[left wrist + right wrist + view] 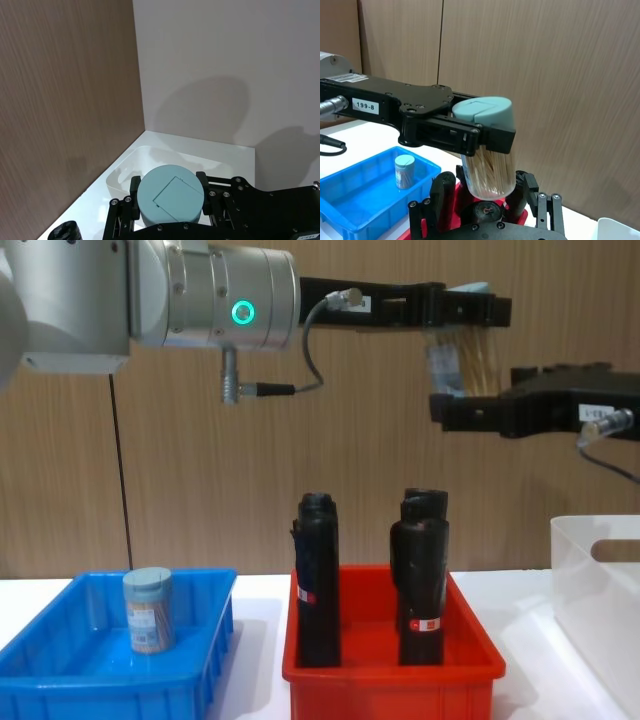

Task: Pick the cotton swabs from the blue box and place them into the white box.

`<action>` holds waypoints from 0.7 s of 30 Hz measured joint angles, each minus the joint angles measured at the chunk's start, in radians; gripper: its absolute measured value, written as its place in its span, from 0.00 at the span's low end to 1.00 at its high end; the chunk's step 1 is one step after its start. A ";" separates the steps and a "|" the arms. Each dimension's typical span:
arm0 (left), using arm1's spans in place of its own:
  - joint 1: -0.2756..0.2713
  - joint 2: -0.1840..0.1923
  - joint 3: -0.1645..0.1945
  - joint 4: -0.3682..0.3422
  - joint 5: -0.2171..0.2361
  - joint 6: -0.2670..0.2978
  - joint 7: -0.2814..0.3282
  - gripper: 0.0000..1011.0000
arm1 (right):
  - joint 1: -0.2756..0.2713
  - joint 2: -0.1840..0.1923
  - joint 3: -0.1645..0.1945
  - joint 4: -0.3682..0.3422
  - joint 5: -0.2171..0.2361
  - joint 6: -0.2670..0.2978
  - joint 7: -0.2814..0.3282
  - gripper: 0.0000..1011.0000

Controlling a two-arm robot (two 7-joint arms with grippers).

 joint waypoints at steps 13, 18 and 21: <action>0.000 0.000 0.000 0.000 0.000 0.000 0.000 0.65 | 0.031 -0.018 -0.007 0.025 -0.006 0.017 0.020 0.99; 0.000 0.000 0.000 0.000 0.000 0.000 0.000 0.65 | 0.039 -0.022 -0.009 0.033 -0.006 0.019 0.023 0.99; 0.000 0.000 0.000 0.000 0.000 0.000 0.000 0.65 | 0.042 -0.023 -0.010 0.036 -0.006 0.020 0.025 0.94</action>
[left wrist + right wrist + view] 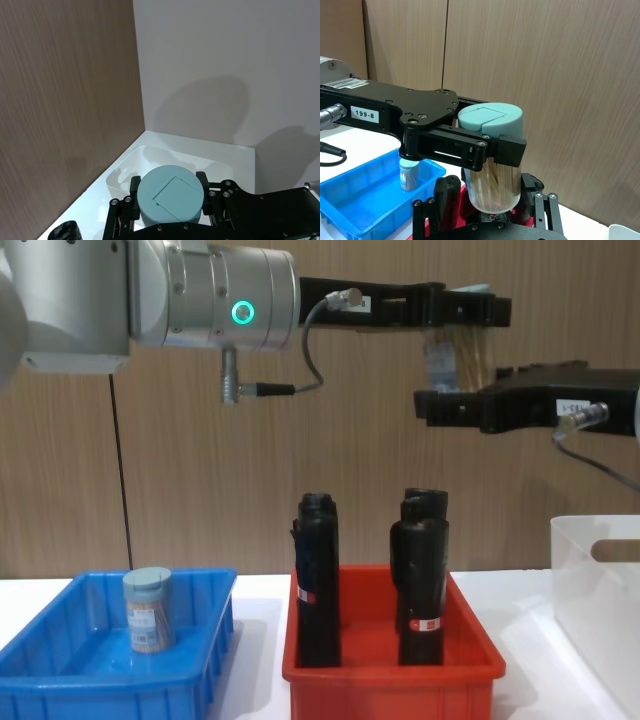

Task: Pick the cotton swabs from the blue box and place them into the white box.

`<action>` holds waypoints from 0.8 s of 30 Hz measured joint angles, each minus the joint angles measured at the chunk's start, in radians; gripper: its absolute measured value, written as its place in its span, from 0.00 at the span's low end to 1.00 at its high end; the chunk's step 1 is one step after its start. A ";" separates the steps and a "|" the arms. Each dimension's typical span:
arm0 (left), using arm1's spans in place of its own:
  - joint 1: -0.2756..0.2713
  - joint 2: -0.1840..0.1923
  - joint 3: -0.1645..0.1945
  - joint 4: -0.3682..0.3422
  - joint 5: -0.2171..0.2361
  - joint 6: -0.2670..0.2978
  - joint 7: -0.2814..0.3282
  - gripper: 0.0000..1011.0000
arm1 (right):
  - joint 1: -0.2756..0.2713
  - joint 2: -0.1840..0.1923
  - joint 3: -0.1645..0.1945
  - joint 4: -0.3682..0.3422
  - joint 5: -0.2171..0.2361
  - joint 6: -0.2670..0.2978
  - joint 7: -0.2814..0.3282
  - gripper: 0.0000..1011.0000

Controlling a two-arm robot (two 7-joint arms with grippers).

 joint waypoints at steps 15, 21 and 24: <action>0.000 0.000 -0.001 0.000 0.000 0.000 0.000 0.65 | 0.013 -0.006 -0.002 0.010 0.002 0.000 0.000 0.63; 0.000 0.000 -0.001 0.000 -0.002 -0.002 0.000 0.65 | 0.014 -0.007 -0.003 0.010 0.003 -0.004 -0.003 0.63; 0.000 0.000 -0.001 0.000 -0.002 -0.002 0.000 0.65 | 0.015 -0.007 -0.003 0.010 0.003 -0.006 -0.004 0.63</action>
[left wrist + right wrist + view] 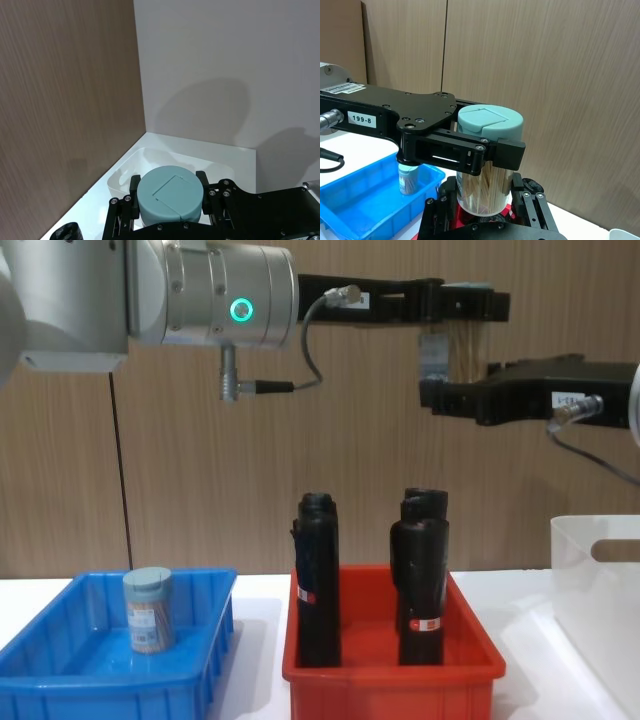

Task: Pick the cotton swabs from the blue box and place them into the white box.

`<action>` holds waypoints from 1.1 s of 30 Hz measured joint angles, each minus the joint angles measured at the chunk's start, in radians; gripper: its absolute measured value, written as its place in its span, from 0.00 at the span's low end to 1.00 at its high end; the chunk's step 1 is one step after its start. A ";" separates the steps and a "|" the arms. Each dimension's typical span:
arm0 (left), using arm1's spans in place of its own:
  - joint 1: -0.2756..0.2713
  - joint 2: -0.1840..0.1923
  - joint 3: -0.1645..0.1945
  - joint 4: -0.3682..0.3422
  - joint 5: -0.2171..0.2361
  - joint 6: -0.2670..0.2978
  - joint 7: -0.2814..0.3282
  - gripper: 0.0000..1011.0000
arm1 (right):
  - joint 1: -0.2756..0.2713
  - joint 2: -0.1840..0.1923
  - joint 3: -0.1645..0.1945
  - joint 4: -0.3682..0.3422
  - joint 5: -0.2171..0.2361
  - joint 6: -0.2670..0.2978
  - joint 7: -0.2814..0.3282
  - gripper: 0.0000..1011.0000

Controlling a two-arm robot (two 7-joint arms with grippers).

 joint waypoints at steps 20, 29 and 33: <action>0.000 0.000 0.002 0.000 0.002 0.004 -0.001 0.99 | 0.000 -0.001 -0.003 -0.005 0.000 -0.018 -0.008 0.63; 0.000 0.000 0.001 0.000 0.002 0.003 -0.001 0.99 | -0.003 0.000 -0.004 -0.003 0.002 -0.021 -0.010 0.63; 0.000 0.000 0.001 0.000 0.002 0.003 -0.001 0.99 | -0.005 0.001 -0.005 0.006 0.002 -0.021 -0.012 0.63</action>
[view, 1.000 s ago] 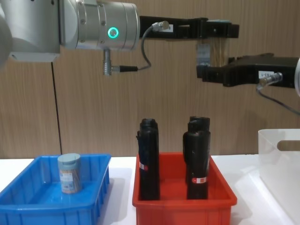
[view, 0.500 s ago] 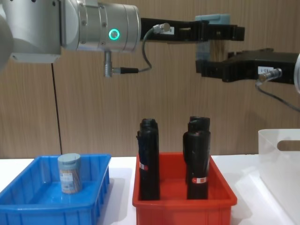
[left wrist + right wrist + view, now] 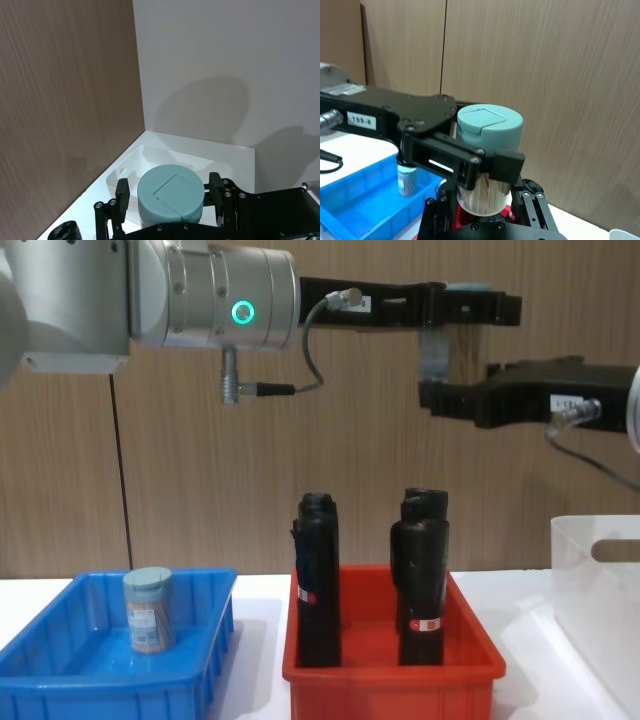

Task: Pick the cotton swabs from the blue box and place them into the white box.

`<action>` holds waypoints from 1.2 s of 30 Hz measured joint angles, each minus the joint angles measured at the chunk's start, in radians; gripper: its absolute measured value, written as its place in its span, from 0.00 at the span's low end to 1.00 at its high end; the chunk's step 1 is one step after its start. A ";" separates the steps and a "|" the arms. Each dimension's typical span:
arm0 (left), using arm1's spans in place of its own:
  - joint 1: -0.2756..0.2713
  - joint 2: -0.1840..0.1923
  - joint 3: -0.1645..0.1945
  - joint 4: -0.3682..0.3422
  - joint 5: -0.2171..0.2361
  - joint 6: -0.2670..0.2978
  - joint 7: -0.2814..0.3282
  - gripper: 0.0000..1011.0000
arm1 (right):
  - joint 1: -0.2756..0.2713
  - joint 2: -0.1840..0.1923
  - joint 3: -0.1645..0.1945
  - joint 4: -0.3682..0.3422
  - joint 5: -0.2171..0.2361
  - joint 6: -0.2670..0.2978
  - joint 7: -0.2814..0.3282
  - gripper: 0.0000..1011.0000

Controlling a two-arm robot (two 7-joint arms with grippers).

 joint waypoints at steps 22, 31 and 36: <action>0.000 0.000 0.000 0.000 0.000 -0.001 0.001 0.99 | -0.021 0.032 0.029 0.077 0.028 -0.007 -0.046 0.63; 0.000 0.000 0.000 0.000 0.000 -0.001 0.001 0.99 | -0.025 0.060 0.065 0.111 0.050 -0.015 -0.092 0.63; 0.000 0.000 0.000 0.000 0.000 -0.001 0.001 0.99 | -0.021 0.077 0.087 0.133 0.059 -0.016 -0.118 0.63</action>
